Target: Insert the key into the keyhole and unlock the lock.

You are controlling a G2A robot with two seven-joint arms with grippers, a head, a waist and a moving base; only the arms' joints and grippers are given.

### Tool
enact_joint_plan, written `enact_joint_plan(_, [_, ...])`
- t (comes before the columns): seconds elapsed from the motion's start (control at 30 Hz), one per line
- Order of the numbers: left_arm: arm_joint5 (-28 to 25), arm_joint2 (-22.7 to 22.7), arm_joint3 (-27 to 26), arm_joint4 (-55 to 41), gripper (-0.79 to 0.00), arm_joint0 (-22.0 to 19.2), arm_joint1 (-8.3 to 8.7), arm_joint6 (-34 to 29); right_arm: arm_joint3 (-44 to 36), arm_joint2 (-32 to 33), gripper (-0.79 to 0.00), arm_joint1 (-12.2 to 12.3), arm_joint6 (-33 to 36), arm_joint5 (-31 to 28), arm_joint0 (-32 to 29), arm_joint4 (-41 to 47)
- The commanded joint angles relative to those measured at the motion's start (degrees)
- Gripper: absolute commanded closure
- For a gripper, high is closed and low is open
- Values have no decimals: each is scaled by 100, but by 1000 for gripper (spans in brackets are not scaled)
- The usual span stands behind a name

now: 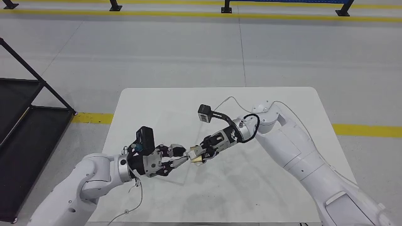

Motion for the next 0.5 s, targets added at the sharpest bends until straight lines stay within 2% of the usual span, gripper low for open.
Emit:
enact_joint_plan(0.0, [-7,-98,-13,50,-785,77,2,76,0,0,0,0,0,0,0,0])
enact_joint_plan(0.47, [17,-1233,-135,304,-785,1054,11,633,0,0,0,0,0,0,0,0])
